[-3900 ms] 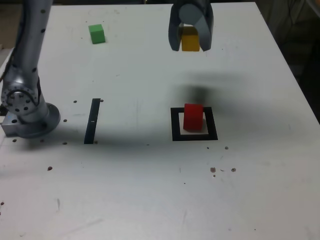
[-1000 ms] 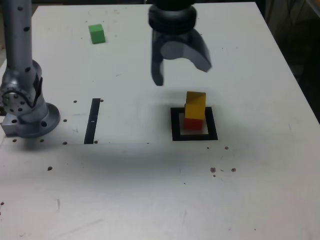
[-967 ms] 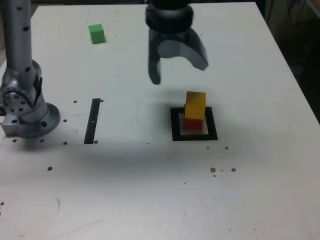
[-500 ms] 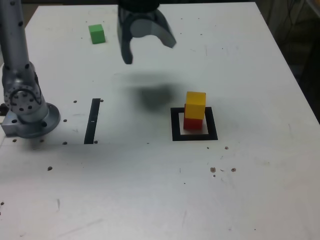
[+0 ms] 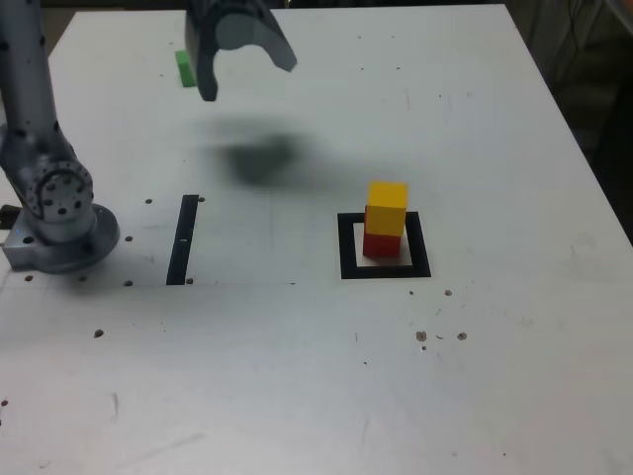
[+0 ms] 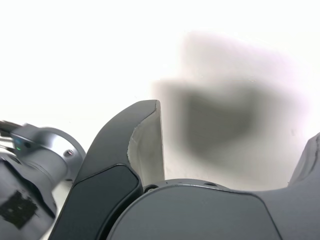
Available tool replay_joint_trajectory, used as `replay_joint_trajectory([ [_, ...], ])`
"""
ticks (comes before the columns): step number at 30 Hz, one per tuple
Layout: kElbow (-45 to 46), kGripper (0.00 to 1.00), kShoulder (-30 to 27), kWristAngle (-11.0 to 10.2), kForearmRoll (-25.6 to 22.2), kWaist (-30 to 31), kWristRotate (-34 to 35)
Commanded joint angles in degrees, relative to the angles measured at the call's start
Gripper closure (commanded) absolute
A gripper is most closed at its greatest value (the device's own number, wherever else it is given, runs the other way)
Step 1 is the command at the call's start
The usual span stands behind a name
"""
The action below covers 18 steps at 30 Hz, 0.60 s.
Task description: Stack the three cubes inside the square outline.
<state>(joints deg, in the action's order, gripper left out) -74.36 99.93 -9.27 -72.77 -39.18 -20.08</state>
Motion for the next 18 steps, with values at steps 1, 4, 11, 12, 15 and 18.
replay_joint_trajectory([
  [1,-0.7,0.01,0.9,-0.1,-0.1,-2.9,-2.5],
  [4,-1.7,0.01,2.1,-0.4,0.0,-7.4,-6.5],
  [11,-4.8,0.01,4.3,-1.6,-0.2,-15.2,-14.2],
  [12,-5.3,0.01,4.6,-1.7,-0.2,-16.1,-15.1],
  [15,-6.9,0.01,5.8,-1.9,-0.5,-18.6,-17.7],
  [18,-8.6,0.01,7.3,-1.9,-0.7,-21.2,-20.1],
])
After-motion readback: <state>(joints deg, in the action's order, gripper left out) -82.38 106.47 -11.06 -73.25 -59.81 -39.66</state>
